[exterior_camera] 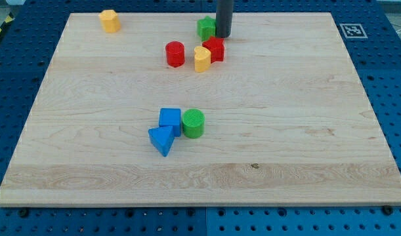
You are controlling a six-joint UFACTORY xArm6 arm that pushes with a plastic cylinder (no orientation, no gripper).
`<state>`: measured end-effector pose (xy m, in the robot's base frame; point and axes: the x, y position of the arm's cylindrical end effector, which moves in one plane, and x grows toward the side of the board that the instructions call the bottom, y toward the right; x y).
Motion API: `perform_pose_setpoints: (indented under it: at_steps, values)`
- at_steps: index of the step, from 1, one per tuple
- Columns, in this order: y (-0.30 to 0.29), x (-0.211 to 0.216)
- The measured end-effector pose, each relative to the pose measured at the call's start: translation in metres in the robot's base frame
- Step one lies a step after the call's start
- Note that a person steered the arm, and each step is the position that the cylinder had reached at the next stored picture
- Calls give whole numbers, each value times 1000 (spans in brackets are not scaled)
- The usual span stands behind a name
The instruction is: Nudge the red circle right a bit
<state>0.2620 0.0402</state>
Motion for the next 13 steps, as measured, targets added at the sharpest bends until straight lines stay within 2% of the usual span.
perform_pose_setpoints:
  at_steps: [2, 3, 4, 5, 6, 8, 9, 10, 13]
  values:
    - [2, 0]
    - [27, 18]
    - [66, 88]
    - [70, 154]
    - [32, 163]
    - [-101, 157]
    - [-164, 115]
    - [-177, 71]
    - [-104, 37]
